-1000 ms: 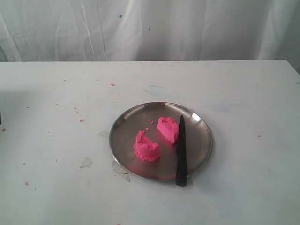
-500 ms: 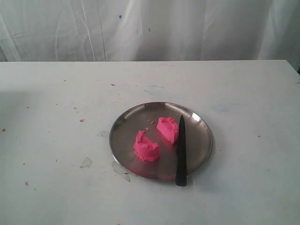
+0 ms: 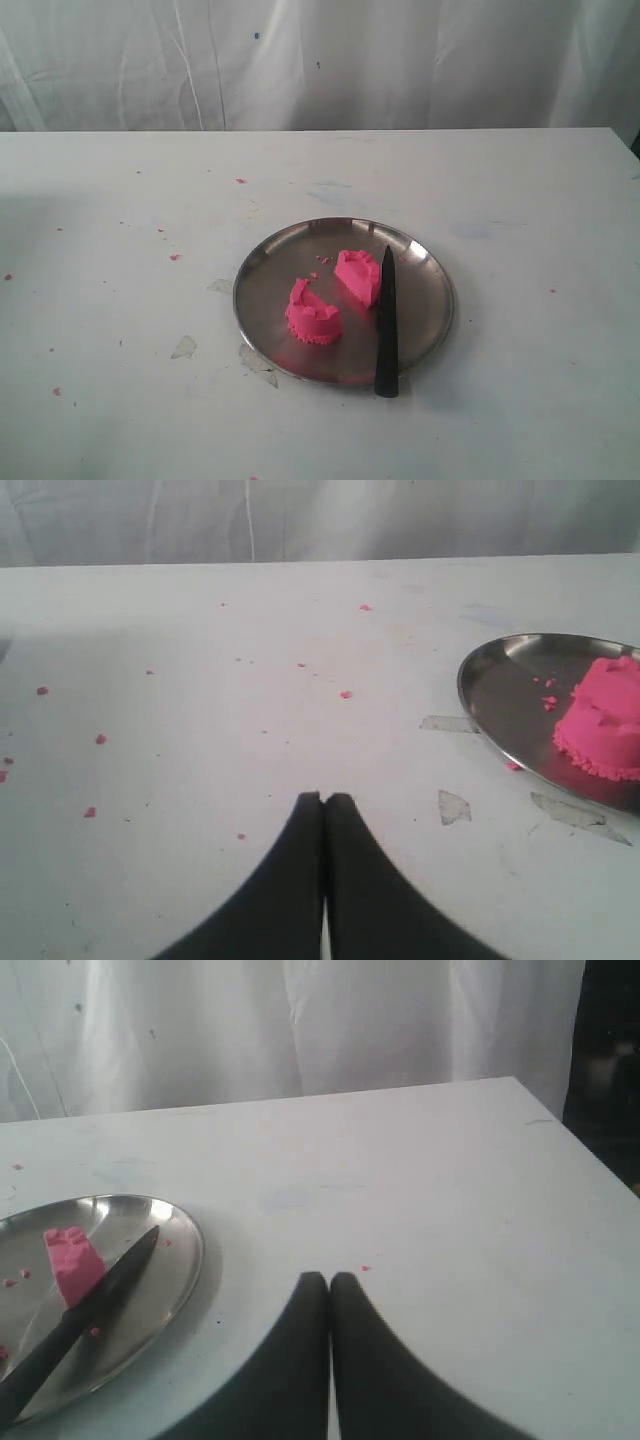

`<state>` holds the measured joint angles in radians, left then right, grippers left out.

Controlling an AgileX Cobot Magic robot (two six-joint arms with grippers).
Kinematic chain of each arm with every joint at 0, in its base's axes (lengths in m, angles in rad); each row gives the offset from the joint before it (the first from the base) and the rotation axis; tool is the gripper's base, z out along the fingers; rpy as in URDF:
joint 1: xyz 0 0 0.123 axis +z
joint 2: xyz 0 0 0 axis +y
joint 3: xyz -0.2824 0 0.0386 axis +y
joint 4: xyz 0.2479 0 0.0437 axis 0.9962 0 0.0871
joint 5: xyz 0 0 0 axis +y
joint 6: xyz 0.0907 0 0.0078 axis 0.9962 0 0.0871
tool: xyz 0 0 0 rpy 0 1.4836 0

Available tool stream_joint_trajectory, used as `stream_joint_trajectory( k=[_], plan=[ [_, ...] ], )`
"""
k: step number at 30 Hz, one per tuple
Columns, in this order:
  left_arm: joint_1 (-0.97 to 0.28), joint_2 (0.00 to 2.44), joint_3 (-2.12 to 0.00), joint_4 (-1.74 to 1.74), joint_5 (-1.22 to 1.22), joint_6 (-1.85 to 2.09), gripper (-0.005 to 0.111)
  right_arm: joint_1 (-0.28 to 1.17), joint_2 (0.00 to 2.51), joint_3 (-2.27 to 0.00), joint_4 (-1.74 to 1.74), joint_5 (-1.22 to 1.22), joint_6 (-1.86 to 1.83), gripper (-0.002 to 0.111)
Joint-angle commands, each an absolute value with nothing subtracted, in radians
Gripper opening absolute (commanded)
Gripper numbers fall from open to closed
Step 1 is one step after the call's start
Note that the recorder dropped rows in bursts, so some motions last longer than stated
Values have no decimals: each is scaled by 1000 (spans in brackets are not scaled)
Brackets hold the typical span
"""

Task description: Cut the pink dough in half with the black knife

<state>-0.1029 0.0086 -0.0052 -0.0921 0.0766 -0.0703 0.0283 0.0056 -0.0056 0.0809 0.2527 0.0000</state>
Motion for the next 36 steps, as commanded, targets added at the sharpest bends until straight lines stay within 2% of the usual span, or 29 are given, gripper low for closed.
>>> stream_joint_trajectory(
  k=[1,36],
  plan=[
    [-103,0,0,-87,77,-78,0,23,0,0,78,237,0,0],
    [-103,0,0,-87,77,-78,0,23,0,0,78,237,23,0]
  ],
)
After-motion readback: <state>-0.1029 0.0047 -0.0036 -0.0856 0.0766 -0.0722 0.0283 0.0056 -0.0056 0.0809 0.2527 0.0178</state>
